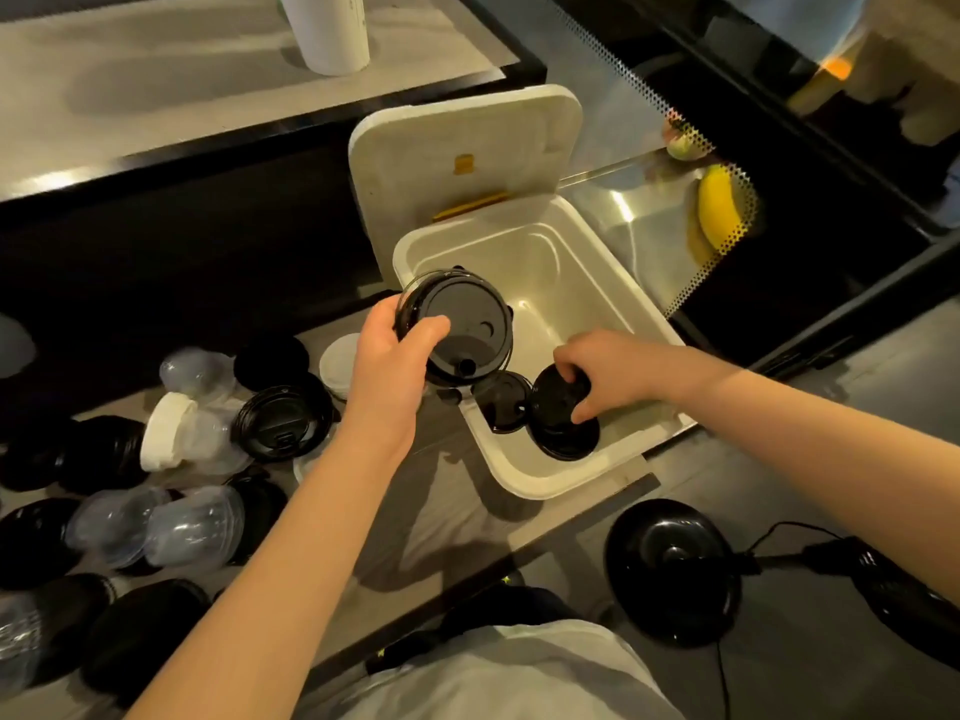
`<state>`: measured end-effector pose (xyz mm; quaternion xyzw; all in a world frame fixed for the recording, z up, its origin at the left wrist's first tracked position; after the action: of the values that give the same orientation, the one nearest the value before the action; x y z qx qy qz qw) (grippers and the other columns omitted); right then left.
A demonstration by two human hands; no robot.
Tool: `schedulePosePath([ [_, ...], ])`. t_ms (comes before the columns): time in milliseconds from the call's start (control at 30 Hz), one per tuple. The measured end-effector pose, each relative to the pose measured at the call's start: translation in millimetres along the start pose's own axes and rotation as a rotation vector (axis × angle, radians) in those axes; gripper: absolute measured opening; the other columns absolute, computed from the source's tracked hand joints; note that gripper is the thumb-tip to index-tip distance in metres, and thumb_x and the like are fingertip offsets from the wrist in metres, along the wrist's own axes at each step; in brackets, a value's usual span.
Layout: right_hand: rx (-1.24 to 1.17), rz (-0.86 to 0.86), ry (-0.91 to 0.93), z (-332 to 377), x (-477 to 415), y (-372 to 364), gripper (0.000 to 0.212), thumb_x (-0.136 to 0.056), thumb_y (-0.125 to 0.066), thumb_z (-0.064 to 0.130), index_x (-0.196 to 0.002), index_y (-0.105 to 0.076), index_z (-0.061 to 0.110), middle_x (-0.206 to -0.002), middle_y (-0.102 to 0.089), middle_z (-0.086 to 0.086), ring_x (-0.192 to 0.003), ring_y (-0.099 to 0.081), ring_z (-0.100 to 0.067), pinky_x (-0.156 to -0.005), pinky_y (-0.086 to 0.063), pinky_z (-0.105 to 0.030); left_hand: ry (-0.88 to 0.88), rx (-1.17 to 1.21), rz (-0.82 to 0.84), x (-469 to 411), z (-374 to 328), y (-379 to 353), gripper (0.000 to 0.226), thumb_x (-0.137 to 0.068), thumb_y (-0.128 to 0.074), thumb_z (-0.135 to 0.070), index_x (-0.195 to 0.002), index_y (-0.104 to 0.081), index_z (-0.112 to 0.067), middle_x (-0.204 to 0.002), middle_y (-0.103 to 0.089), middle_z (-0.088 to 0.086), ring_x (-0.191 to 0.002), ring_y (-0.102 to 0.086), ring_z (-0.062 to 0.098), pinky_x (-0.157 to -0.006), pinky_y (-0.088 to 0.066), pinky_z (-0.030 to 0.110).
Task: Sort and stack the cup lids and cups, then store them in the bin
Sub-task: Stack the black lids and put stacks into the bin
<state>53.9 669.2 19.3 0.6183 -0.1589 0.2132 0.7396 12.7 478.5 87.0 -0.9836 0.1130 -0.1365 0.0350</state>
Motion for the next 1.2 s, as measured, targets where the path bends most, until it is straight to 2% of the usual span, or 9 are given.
schedulePosePath([
  [167,0.044,0.141,0.004,-5,-14,-28,0.04,-0.071,-0.078,0.035,-0.091,-0.047,0.018,-0.091,-0.048,0.001,-0.084,-0.049,-0.019,-0.067,-0.044,-0.03,-0.015,-0.023,-0.034,-3,2,2,0.028,-0.089,-0.054,-0.009,-0.116,-0.054,-0.017,-0.106,-0.064,0.0,-0.101,-0.062,0.015,-0.086,-0.053,0.031],
  [300,0.131,0.238,-0.007,-7,-14,-43,0.04,-0.074,-0.076,0.032,-0.095,-0.046,0.016,-0.102,-0.048,-0.003,-0.084,-0.047,-0.019,-0.064,-0.039,-0.028,-0.005,-0.007,-0.041,-5,4,3,0.021,-0.089,-0.054,-0.008,-0.103,-0.056,-0.022,-0.1,-0.064,-0.002,-0.097,-0.062,0.014,-0.082,-0.053,0.029],
  [400,0.21,0.299,-0.013,-7,-12,-48,0.044,-0.076,-0.075,0.029,-0.109,-0.05,0.013,-0.112,-0.049,-0.005,-0.083,-0.045,-0.018,-0.06,-0.036,-0.026,0.004,0.002,-0.038,-6,6,3,0.02,-0.089,-0.054,-0.007,-0.103,-0.056,-0.022,-0.1,-0.064,-0.002,-0.097,-0.062,0.014,-0.083,-0.053,0.029],
  [600,0.197,0.306,-0.022,-9,-24,-46,0.045,-0.082,-0.07,0.027,-0.12,-0.05,0.013,-0.12,-0.051,-0.007,-0.09,-0.049,-0.02,-0.07,-0.041,-0.03,0.007,-0.019,-0.05,-9,6,3,0.028,-0.089,-0.055,-0.009,-0.116,-0.054,-0.016,-0.105,-0.064,0.001,-0.101,-0.062,0.017,-0.087,-0.053,0.033],
  [667,0.163,0.294,-0.038,-11,-30,-44,0.056,-0.083,-0.069,0.026,-0.131,-0.043,0.017,-0.124,-0.05,-0.007,-0.102,-0.052,-0.024,-0.074,-0.043,-0.031,0.01,-0.016,-0.058,-11,5,3,0.031,-0.089,-0.055,-0.008,-0.119,-0.053,-0.014,-0.106,-0.064,0.001,-0.101,-0.062,0.017,-0.087,-0.054,0.032],
  [733,0.18,0.362,-0.045,-12,-33,-51,0.062,-0.083,-0.069,0.027,-0.138,-0.039,0.02,-0.128,-0.049,-0.006,-0.113,-0.052,-0.026,-0.081,-0.045,-0.032,0.013,-0.017,-0.063,-12,4,4,0.032,-0.089,-0.054,-0.008,-0.12,-0.053,-0.013,-0.106,-0.064,0.002,-0.101,-0.062,0.016,-0.086,-0.054,0.031],
  [800,0.193,0.406,-0.055,-14,-37,-57,0.059,-0.083,-0.068,0.029,-0.135,-0.042,0.019,-0.127,-0.052,-0.006,-0.113,-0.053,-0.026,-0.083,-0.046,-0.034,0.014,-0.018,-0.067,-13,4,5,0.031,-0.089,-0.054,-0.008,-0.12,-0.053,-0.013,-0.106,-0.064,0.001,-0.101,-0.062,0.016,-0.085,-0.053,0.03],
  [1000,0.079,0.134,-0.069,0,-64,-30,0.061,-0.079,-0.067,0.048,-0.126,-0.045,0.015,-0.123,-0.051,-0.006,-0.108,-0.055,-0.028,-0.072,-0.043,-0.032,0.017,-0.016,-0.11,-18,3,14,0.03,-0.089,-0.054,-0.008,-0.119,-0.054,-0.016,-0.107,-0.064,0.0,-0.102,-0.062,0.016,-0.09,-0.051,0.035],
  [1200,0.23,0.105,-0.045,29,-85,-45,0.077,-0.064,-0.074,0.062,-0.118,-0.049,0.013,-0.113,-0.057,-0.004,-0.102,-0.058,-0.027,-0.08,-0.051,-0.036,0.012,-0.02,-0.178,-22,2,27,0.025,-0.089,-0.054,-0.009,-0.109,-0.056,-0.023,-0.108,-0.064,0.0,-0.104,-0.061,0.018,-0.096,-0.049,0.044],
])
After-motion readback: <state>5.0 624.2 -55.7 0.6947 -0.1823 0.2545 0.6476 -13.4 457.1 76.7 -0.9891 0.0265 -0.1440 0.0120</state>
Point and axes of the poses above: each hand's wrist, its own x-axis away from the middle knuckle, its own y-axis out of the back of the hand, z = x × y, the point moved 9 cm from there along -x, towards the middle knuckle
